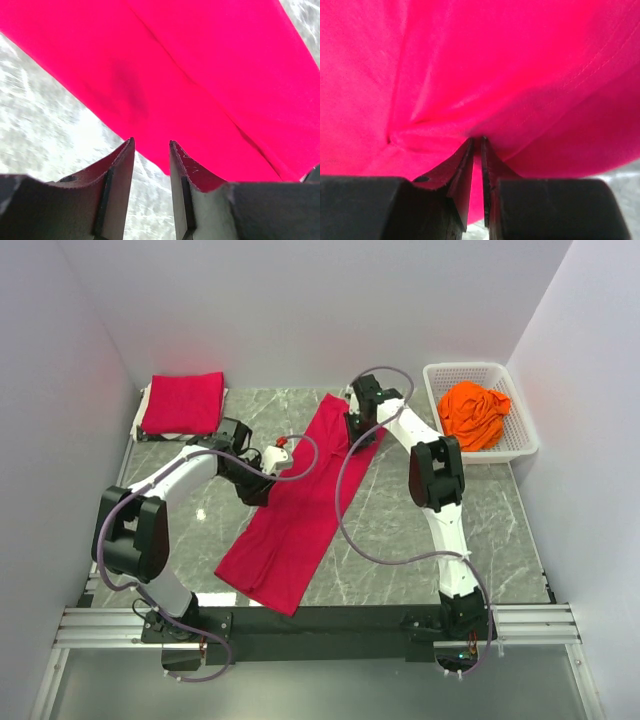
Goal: Fold and stack the t-shirts
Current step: Fold the tshirt
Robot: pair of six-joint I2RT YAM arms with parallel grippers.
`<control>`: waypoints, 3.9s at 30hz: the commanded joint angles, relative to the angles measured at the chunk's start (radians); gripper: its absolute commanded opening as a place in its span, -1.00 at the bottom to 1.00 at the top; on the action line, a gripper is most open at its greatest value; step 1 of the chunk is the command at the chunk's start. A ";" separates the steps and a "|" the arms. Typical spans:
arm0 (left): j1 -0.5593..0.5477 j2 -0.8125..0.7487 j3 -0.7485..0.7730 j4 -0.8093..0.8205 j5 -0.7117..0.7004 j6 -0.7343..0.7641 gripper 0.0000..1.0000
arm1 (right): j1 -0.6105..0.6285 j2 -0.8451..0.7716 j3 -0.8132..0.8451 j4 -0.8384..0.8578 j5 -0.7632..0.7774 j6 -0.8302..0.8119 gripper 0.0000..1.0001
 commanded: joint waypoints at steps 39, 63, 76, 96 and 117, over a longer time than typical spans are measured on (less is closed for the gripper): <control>-0.397 0.289 0.088 0.229 -0.037 -0.113 -0.28 | -0.071 -0.044 0.082 0.012 -0.046 0.109 -0.32; -0.227 0.149 0.214 0.307 0.244 -0.410 -0.11 | -0.088 0.062 0.131 0.020 -0.153 0.109 -0.43; 0.025 0.524 0.551 0.450 0.116 -0.907 -0.18 | -0.031 0.040 0.174 0.153 -0.189 0.148 -0.36; 0.161 0.825 0.726 0.629 -0.072 -1.219 -0.38 | -0.063 -0.147 -0.011 0.089 -0.121 0.039 -0.29; 0.290 0.312 0.463 0.634 0.099 -0.810 0.55 | 0.024 -0.570 -0.505 0.241 -0.207 -0.298 -0.07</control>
